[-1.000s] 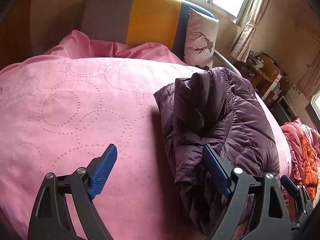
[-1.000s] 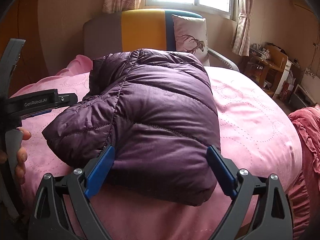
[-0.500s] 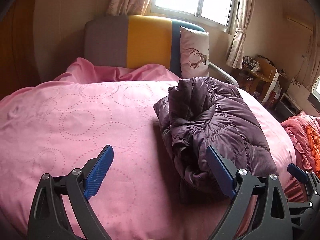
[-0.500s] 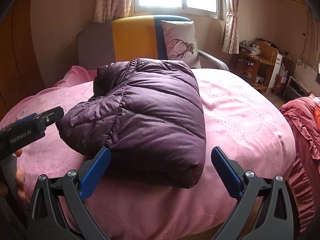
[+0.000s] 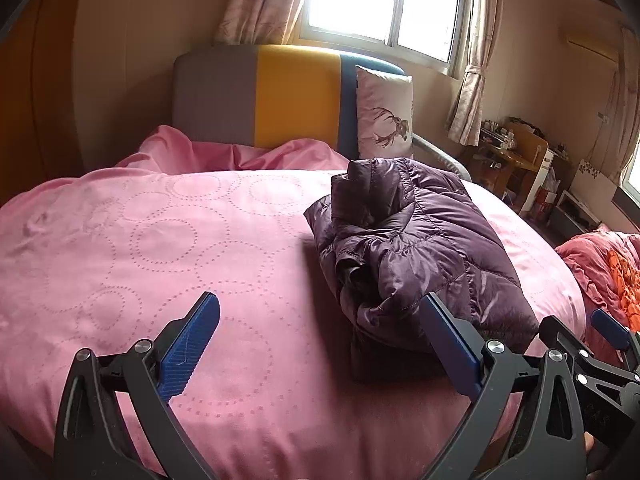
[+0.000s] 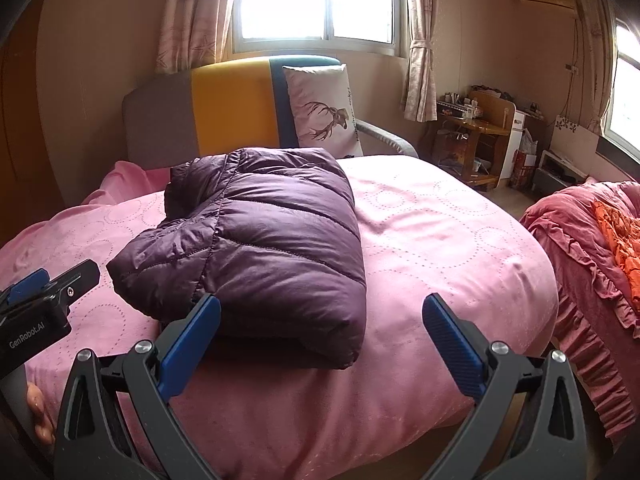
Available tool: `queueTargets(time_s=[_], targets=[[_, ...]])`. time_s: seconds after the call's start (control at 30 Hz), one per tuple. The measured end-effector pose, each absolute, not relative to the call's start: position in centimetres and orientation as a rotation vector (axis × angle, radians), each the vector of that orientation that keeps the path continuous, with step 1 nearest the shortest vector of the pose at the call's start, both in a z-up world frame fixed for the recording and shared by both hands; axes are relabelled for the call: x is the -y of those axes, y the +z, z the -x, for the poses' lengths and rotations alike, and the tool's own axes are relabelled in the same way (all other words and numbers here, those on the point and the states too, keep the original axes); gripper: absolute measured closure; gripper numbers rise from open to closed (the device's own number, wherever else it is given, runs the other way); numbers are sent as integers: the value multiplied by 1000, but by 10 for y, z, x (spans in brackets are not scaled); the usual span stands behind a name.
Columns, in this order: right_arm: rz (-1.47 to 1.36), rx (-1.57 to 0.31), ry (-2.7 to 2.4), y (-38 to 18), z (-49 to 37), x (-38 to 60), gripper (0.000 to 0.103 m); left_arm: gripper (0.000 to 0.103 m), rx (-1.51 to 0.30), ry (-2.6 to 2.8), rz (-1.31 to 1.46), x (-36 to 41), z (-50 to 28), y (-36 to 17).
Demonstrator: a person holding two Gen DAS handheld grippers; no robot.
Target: Fold large clothes
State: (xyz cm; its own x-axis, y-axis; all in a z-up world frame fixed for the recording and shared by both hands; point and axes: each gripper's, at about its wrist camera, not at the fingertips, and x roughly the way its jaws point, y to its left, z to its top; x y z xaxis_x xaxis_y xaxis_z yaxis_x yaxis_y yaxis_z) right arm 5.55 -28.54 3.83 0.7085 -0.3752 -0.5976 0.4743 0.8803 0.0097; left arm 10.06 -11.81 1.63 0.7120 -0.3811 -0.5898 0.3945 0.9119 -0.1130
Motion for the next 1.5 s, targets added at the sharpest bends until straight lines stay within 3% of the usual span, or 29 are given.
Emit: queueTargets(time_s=[1.5], targets=[[-153, -675, -510, 27, -66, 263, 2, 4, -619, -353, -85, 123, -80, 5]])
